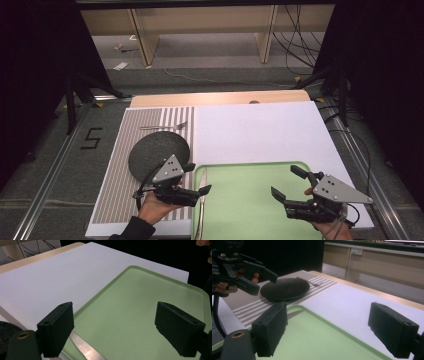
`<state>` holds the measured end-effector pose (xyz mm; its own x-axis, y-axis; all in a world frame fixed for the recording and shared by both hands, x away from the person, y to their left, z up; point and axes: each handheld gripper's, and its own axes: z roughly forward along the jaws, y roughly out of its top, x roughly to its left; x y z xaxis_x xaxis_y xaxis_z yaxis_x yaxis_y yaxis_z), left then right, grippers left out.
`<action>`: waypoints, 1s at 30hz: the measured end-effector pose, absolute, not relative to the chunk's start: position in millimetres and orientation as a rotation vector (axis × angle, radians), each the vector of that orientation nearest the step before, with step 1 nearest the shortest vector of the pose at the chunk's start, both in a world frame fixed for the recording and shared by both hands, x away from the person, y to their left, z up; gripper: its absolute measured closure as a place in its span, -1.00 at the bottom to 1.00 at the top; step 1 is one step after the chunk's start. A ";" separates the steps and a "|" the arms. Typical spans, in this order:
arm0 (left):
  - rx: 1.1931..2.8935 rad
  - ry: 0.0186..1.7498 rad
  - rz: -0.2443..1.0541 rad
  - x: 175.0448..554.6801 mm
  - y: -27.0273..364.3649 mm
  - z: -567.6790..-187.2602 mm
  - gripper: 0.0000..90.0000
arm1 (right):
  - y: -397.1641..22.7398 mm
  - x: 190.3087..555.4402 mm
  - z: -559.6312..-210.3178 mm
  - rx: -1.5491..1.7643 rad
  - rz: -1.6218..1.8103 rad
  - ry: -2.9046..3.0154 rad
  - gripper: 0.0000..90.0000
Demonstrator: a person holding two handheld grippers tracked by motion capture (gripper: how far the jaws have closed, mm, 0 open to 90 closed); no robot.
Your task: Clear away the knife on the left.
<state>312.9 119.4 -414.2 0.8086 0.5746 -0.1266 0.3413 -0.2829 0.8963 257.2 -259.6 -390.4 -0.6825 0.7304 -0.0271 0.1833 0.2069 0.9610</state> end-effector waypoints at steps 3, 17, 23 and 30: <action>1.889 0.697 0.269 311.3 123.1 -414.4 -0.66 | -259.6 257.4 -390.6 0.845 1.493 2.002 -0.63; 1.877 0.708 0.279 301.6 134.2 -418.5 -0.66 | -259.2 257.0 -390.9 0.842 1.493 2.011 -0.63; 1.860 0.713 0.298 295.0 137.6 -420.3 -0.65 | -258.9 256.6 -390.8 0.841 1.493 2.014 -0.63; 1.879 0.699 0.307 292.2 137.2 -420.3 -0.65 | -259.2 256.1 -390.5 0.838 1.495 2.012 -0.63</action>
<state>292.2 137.2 -420.3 0.7957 0.5961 -0.1072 0.3245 -0.2700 0.9065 256.1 -259.2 -390.5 -0.6894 0.7239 -0.0271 0.1831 0.2103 0.9603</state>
